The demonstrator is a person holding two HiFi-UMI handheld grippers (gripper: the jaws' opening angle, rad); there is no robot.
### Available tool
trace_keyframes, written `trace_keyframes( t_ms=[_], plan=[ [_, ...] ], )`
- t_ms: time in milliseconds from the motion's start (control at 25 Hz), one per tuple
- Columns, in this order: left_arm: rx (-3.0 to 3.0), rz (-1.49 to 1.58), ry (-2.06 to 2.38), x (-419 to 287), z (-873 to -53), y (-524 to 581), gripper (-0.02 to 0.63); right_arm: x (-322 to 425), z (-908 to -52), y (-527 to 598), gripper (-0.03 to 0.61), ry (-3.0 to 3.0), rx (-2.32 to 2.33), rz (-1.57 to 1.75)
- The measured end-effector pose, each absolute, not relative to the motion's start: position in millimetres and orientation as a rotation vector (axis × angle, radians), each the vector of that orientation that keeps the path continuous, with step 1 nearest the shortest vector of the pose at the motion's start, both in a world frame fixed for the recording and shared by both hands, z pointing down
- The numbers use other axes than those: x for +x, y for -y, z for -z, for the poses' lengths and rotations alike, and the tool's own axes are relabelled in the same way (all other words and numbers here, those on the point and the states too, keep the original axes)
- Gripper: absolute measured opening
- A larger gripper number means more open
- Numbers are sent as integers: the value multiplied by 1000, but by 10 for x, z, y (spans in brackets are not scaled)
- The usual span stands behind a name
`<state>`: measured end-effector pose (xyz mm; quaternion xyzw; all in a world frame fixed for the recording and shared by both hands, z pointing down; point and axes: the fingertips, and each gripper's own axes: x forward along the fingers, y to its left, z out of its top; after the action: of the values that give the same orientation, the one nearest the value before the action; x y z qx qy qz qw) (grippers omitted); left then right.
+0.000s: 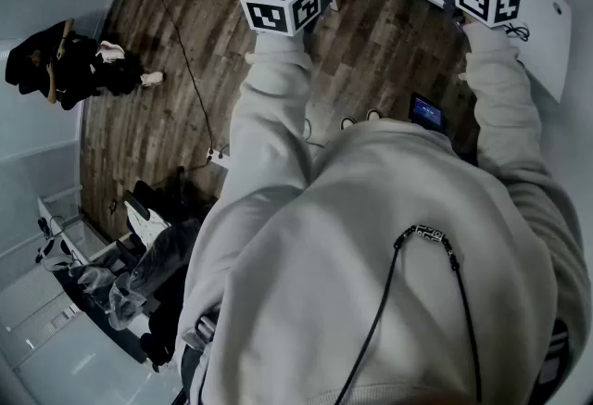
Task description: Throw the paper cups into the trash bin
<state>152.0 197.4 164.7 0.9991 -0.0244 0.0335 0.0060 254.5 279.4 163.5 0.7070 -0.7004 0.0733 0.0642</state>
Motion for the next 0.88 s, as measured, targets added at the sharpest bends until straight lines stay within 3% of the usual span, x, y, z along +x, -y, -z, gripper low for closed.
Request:
trace_keyframes(
  t_ms=[880],
  plan=[
    [3143,-104,197,1914,-1706,-2076,-5,2886,-1865,-2999,20,2174,2193,-311]
  ],
)
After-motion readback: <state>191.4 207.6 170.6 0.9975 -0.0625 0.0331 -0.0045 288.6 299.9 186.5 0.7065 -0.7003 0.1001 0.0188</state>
